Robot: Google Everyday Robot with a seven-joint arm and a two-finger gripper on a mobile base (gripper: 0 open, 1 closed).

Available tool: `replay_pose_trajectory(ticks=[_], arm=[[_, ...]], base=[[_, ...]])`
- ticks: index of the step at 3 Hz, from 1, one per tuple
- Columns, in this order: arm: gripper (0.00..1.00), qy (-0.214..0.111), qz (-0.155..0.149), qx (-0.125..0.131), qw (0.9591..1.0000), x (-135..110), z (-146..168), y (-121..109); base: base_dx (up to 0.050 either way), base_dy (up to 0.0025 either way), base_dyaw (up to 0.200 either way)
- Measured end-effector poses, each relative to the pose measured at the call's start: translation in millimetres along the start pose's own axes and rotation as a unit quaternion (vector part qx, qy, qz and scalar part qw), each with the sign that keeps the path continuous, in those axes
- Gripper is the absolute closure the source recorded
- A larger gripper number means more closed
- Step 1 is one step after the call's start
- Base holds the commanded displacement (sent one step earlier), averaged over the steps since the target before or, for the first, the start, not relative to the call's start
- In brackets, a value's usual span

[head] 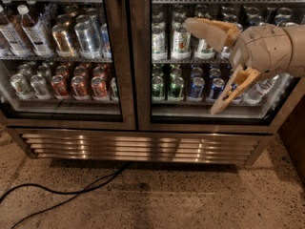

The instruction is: Open right fridge door

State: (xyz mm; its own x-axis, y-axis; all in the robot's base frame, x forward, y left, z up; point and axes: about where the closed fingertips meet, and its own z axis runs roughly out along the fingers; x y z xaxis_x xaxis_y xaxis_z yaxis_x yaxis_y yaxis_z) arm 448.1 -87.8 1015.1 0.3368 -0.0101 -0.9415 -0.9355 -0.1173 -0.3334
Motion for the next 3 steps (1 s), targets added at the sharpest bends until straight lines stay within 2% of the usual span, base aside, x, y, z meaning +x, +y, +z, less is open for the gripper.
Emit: replay_pose_trajectory(ticks=[2, 3], arm=[[0.0, -0.004, 0.044, 0.016, 0.9989, 22, 1, -12], [0.0, -0.003, 0.067, 0.057, 0.9961, 34, 4, -26]], base=[[0.0, 0.0, 0.0], [0.0, 0.0, 0.0]])
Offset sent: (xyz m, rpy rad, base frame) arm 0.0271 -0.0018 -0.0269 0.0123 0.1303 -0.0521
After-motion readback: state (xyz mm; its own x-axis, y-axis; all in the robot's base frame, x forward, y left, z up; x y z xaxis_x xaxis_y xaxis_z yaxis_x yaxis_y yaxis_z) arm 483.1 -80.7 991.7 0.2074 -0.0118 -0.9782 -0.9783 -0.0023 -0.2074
